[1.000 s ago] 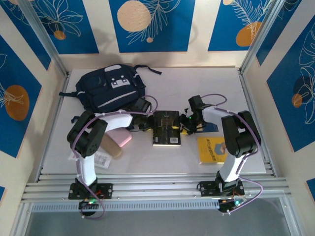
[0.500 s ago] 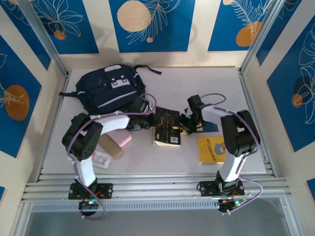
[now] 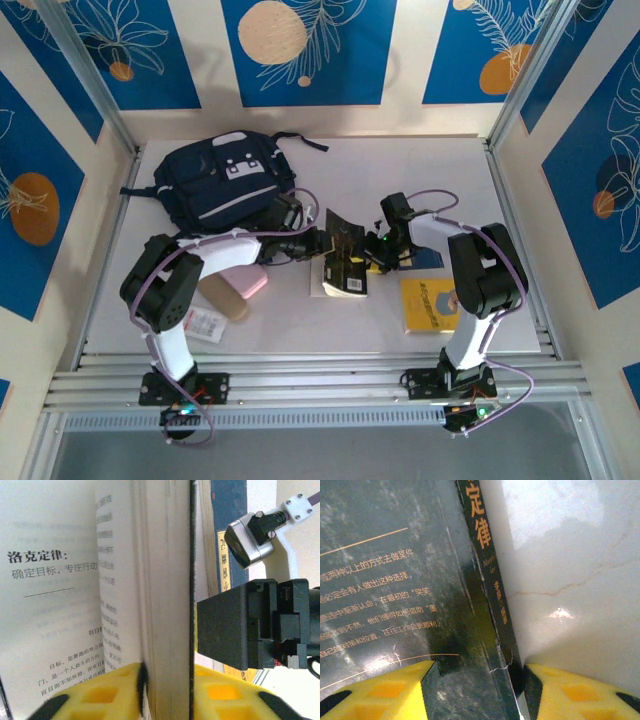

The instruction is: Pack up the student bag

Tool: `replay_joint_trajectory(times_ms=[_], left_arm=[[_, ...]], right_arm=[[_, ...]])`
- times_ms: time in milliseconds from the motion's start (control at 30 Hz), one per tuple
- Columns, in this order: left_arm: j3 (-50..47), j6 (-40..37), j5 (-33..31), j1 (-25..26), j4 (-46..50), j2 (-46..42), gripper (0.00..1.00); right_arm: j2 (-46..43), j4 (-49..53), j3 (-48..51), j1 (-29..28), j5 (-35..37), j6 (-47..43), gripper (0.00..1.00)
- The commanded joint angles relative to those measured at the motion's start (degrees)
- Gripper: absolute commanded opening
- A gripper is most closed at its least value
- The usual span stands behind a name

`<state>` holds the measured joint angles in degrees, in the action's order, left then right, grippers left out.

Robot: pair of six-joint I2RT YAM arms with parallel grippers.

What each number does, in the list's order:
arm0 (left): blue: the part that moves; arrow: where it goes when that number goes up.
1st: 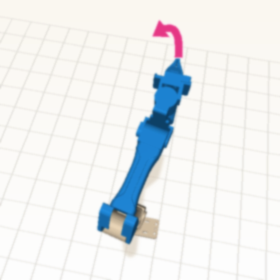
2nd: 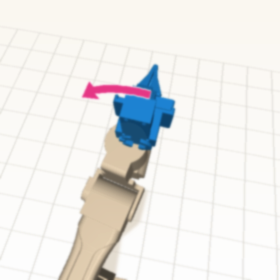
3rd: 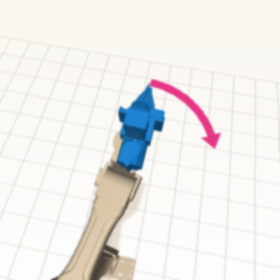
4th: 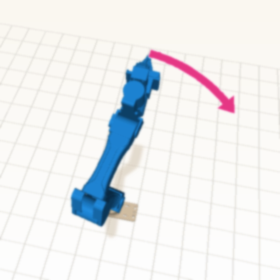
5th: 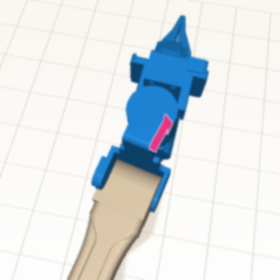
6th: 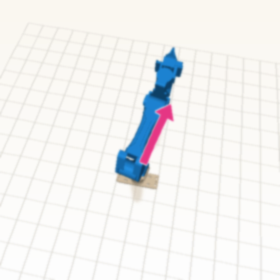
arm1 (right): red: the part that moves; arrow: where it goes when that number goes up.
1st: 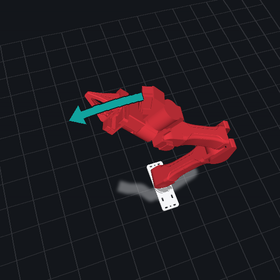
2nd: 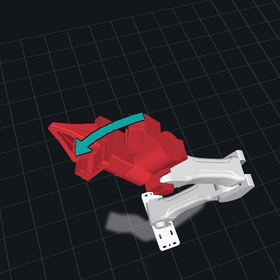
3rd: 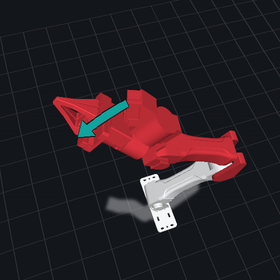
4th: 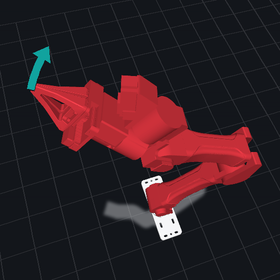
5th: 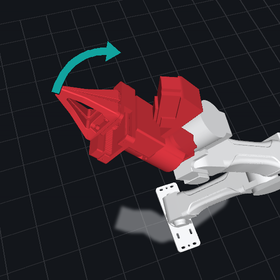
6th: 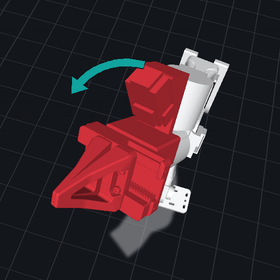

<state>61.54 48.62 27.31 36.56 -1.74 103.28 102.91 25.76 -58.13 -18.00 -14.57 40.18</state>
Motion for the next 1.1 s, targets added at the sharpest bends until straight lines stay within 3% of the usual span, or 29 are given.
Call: replay_joint_trajectory(times_ms=[0,167,400,500,600,833,967,1067], left_arm=[[1.1,-3.0,1.1,1.1,2.3,0.8,0.16],[2.2,-4.7,0.1,0.9,5.4,0.2,0.00],[1.4,1.3,3.0,-0.5,2.4,-3.0,0.00],[0.0,5.6,4.6,-1.1,-1.3,-5.0,0.00],[-1.2,8.5,5.6,-1.5,-3.8,-7.0,0.00],[-3.5,13.7,7.1,-1.8,-8.9,-10.7,0.00],[-3.9,14.2,7.3,-1.8,-9.2,-12.1,0.00],[-4.3,14.5,7.7,-1.8,-9.8,-12.2,0.00]], right_arm=[[2.1,-3.1,1.2,-2.6,-2.3,0.8,0.50],[-0.6,-2.4,1.7,-2.5,-1.3,0.9,0.50],[-8.2,0.1,3.6,-0.1,1.8,1.8,0.71],[-13.0,-4.7,7.9,3.3,-4.4,4.5,0.75],[-16.7,-11.1,12.0,6.5,-13.2,7.2,0.91],[-17.2,-19.3,17.1,10.0,-22.9,12.0,0.97],[-14.9,-36.1,21.8,9.8,-33.4,19.3,0.96],[-15.7,-42.6,23.3,7.9,-35.0,21.3,0.93]])
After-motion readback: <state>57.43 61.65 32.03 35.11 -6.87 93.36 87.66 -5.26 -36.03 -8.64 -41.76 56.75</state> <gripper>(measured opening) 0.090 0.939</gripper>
